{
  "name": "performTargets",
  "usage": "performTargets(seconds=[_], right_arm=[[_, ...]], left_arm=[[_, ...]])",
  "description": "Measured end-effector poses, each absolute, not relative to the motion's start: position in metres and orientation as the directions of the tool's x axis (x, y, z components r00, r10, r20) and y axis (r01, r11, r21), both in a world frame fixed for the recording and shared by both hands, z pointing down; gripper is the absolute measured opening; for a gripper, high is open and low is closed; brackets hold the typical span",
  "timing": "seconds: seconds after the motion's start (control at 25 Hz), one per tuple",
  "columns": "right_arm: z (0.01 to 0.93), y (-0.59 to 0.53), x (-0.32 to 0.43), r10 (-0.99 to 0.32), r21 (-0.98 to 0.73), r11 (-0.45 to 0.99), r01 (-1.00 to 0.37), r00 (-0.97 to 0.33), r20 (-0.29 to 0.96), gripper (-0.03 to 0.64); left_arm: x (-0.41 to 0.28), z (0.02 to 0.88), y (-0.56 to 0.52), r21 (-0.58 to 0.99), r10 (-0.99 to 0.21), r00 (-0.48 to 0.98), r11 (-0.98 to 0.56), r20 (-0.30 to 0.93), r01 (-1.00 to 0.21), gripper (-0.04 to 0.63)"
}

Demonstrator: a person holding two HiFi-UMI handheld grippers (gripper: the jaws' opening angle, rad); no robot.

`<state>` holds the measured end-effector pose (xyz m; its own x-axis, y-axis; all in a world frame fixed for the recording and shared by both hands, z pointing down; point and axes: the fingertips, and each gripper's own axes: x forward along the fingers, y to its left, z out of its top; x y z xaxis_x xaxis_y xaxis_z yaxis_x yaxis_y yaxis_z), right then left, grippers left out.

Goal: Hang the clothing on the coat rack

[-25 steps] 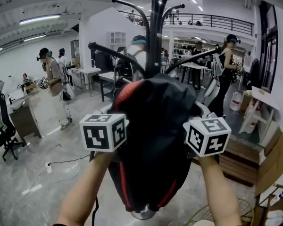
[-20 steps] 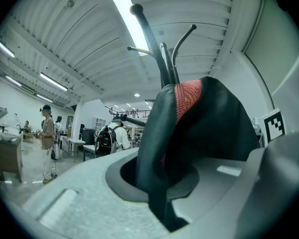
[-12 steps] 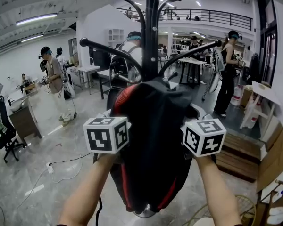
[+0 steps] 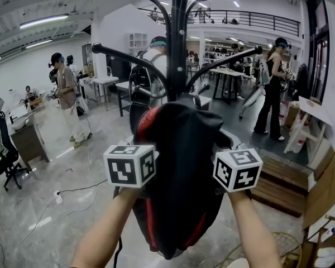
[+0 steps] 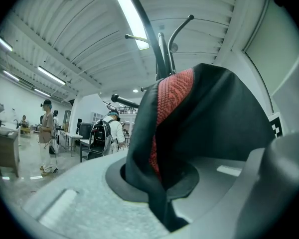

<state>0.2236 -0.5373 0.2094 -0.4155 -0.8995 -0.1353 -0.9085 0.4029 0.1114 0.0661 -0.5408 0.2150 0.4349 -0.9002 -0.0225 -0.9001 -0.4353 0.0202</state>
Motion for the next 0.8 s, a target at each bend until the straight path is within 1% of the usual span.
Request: performTargets(seconds=[0.24,0.8], right_arm=[[0.214,-0.530,0.219,-0.900,0.097,0.409,-0.907,-0.419,-0.117,0.037],[0.245,-0.525,0.224,-0.896,0.084,0.426,-0.901,-0.433,-0.100,0.037]], left_arm=[[0.067,0.219,-0.531,0.027,-0.898,0.439,-0.439,-0.006,-0.898,0.023],[0.094,0.250,-0.523,0.023,-0.892,0.452,-0.451,0.021,-0.892,0.025]])
